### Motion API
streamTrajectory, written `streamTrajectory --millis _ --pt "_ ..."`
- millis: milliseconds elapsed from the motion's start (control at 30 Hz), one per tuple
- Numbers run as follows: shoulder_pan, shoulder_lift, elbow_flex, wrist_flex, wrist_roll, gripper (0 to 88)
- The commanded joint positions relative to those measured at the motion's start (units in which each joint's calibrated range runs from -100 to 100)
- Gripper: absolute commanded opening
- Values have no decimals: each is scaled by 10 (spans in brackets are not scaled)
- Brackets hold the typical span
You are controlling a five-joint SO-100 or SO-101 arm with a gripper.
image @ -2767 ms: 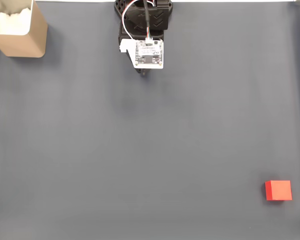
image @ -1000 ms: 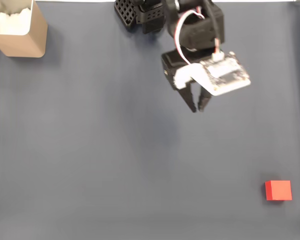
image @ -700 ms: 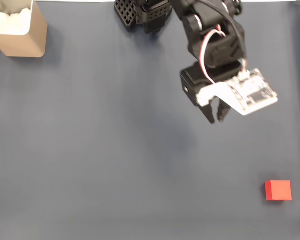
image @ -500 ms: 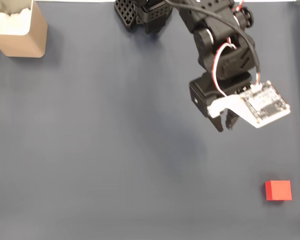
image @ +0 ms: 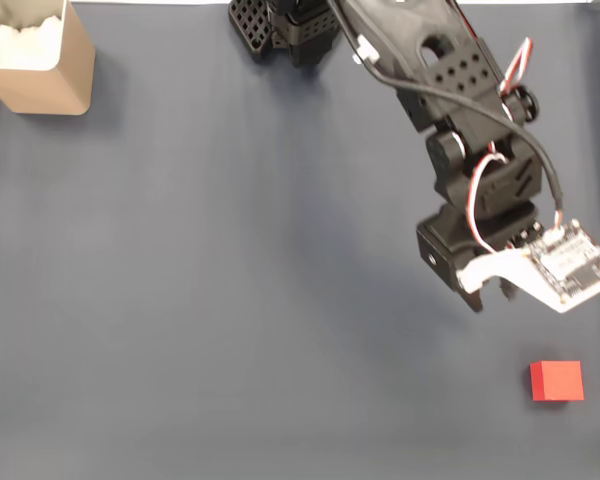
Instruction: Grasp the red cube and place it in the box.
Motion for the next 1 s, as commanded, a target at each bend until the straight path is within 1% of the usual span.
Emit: streamTrajectory --millis 0,167,400,967 --pt "-7 37 -85 -11 -5 153" --pt "-8 100 -146 -14 -7 181" --pt "-10 167 -202 -53 -3 237" --pt "-24 283 -326 -56 -14 324"
